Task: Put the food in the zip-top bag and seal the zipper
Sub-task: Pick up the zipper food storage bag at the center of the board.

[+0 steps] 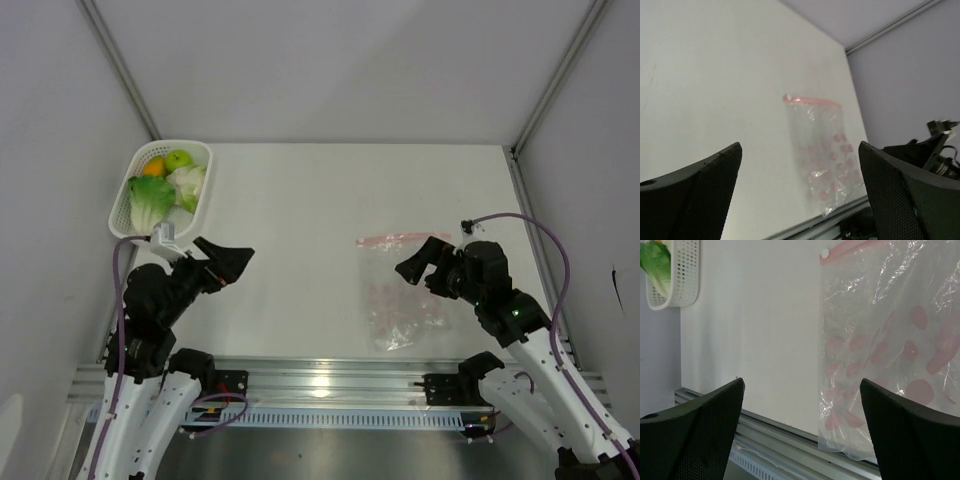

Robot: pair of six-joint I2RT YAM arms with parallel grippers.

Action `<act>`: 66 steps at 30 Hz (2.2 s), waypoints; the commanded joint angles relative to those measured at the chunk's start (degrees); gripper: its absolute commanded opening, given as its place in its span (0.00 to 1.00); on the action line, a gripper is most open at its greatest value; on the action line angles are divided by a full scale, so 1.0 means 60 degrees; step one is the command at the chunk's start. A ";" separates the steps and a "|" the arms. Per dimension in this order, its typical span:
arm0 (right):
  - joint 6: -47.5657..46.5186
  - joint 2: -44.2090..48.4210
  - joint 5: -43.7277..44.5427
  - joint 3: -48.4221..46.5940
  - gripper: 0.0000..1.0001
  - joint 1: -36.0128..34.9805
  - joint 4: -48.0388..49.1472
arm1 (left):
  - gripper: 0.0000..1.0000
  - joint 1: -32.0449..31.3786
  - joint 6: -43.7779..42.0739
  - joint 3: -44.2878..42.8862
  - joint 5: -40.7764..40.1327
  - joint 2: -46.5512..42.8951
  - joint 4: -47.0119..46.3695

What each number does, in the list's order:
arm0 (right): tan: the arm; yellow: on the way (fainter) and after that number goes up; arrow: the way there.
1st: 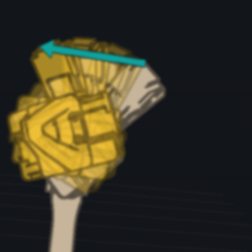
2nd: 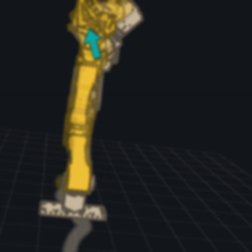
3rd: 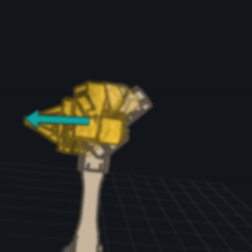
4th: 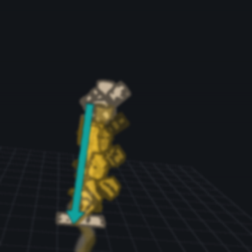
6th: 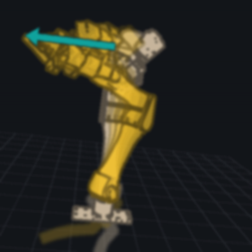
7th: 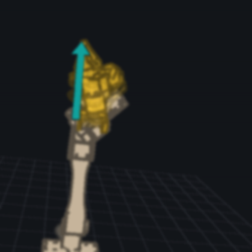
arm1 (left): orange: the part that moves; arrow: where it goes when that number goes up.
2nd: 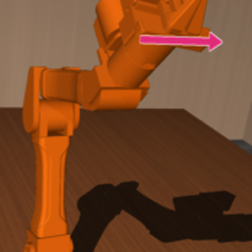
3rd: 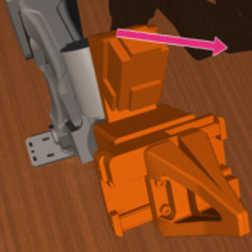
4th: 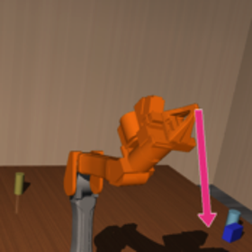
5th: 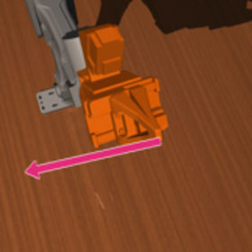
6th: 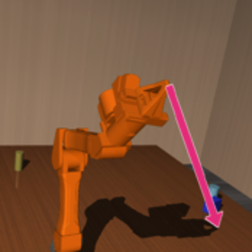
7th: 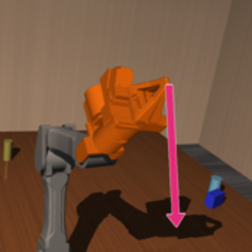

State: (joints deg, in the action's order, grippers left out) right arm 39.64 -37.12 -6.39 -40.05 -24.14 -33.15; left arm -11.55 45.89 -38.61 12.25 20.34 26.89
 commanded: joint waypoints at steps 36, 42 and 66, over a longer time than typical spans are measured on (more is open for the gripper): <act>-0.1169 -0.6133 0.2267 -0.2496 0.99 0.1160 0.0280 | 0.92 0.0242 -0.0602 0.0135 0.1179 0.3847 -0.2387; -0.1436 -0.6453 0.2501 -0.3489 1.00 0.2323 -0.0567 | 0.91 -0.0417 -0.0632 0.0707 0.2571 0.3613 -0.2973; -0.1714 -0.7962 -0.1673 -0.0899 0.76 0.4771 0.2886 | 0.91 -0.0814 -0.0866 0.1293 0.4652 0.2133 -0.2856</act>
State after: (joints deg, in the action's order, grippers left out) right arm 30.37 -83.29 -12.62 -46.57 4.36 -21.39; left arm -16.03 41.56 -31.90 37.85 34.26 9.65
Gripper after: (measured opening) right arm 0.778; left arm 0.916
